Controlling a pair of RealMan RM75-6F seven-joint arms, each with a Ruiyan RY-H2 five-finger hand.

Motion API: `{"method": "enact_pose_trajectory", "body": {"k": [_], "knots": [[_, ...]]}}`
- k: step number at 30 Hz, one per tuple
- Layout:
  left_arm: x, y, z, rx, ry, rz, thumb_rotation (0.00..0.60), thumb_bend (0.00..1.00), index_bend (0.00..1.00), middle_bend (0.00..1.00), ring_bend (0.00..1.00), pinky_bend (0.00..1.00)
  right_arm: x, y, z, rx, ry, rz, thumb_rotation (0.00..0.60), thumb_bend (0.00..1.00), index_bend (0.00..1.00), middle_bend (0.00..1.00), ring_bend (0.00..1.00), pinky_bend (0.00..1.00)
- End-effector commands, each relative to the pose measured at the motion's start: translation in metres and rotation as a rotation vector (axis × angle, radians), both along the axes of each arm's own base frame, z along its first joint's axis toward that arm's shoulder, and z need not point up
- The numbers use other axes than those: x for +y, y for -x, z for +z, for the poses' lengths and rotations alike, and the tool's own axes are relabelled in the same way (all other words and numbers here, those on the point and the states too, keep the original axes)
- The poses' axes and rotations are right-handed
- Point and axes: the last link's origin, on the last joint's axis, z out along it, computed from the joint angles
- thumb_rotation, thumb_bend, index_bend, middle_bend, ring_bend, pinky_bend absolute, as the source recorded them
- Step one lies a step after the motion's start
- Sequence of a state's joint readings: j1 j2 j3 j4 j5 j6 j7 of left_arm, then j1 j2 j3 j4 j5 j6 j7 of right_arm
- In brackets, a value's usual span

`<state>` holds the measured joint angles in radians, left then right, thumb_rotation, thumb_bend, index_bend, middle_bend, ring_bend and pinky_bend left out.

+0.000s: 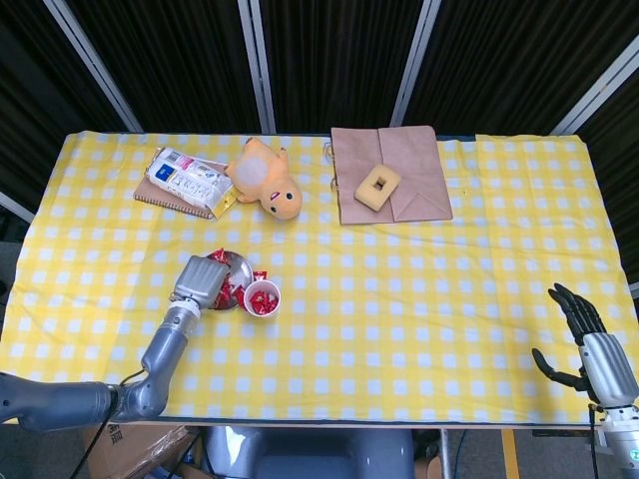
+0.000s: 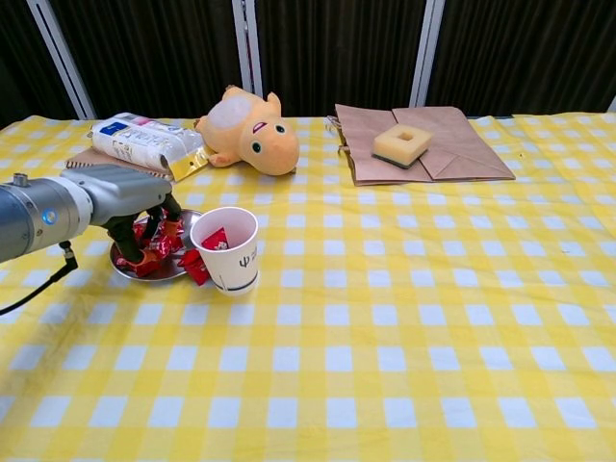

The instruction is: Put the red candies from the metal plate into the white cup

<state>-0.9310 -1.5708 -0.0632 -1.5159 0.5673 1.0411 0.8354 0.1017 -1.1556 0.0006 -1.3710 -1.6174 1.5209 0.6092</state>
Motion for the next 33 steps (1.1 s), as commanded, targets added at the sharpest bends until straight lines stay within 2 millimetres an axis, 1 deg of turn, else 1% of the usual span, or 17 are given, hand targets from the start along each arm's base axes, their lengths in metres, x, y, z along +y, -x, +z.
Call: {"method": "enact_pose_trajectory", "body": {"k": [1, 5, 9, 14, 18, 23, 28, 33], "knots": [[0.003, -0.007, 0.013, -0.027, -0.026, -0.014, 0.600, 0.44, 0.49, 0.57, 0.91, 0.93, 0.000, 0.000, 0.000, 0.000, 0.000, 0.001, 0.600, 0.42, 0.00, 0.00, 0.00, 0.00], [0.004, -0.017, 0.030, -0.055, -0.051, -0.042, 0.600, 0.44, 0.49, 0.57, 0.91, 0.93, 0.000, 0.000, 0.000, 0.000, 0.001, 0.000, 0.600, 0.42, 0.00, 0.00, 0.00, 0.00], [0.002, -0.028, 0.043, -0.089, -0.062, -0.069, 0.600, 0.44, 0.49, 0.57, 0.91, 0.93, 0.000, 0.000, 0.000, 0.002, -0.001, 0.001, 0.600, 0.42, 0.00, 0.00, 0.00, 0.00], [-0.007, -0.045, 0.050, -0.130, -0.049, -0.119, 0.600, 0.44, 0.49, 0.57, 0.91, 0.94, 0.000, -0.001, 0.000, 0.002, 0.001, 0.003, 0.600, 0.42, 0.00, 0.00, 0.00, 0.00], [-0.016, -0.058, 0.048, -0.152, -0.023, -0.155, 0.600, 0.44, 0.48, 0.57, 0.91, 0.94, 0.000, -0.001, 0.000, 0.003, 0.002, 0.004, 0.600, 0.42, 0.00, 0.00, 0.00, 0.00], [-0.027, -0.073, 0.035, -0.167, 0.022, -0.196, 0.600, 0.44, 0.48, 0.57, 0.91, 0.93, 0.001, -0.001, 0.000, 0.002, 0.003, 0.005, 0.600, 0.42, 0.00, 0.00, 0.00, 0.00], [-0.032, -0.080, 0.024, -0.161, 0.051, -0.203, 0.600, 0.44, 0.47, 0.55, 0.91, 0.93, 0.001, -0.001, 0.001, -0.002, 0.005, 0.006, 0.600, 0.42, 0.00, 0.00, 0.00, 0.00], [-0.034, -0.081, 0.018, -0.144, 0.067, -0.197, 0.600, 0.38, 0.42, 0.50, 0.91, 0.94, 0.000, -0.001, 0.002, -0.005, 0.005, 0.009, 0.600, 0.42, 0.00, 0.00, 0.00, 0.00]]}}
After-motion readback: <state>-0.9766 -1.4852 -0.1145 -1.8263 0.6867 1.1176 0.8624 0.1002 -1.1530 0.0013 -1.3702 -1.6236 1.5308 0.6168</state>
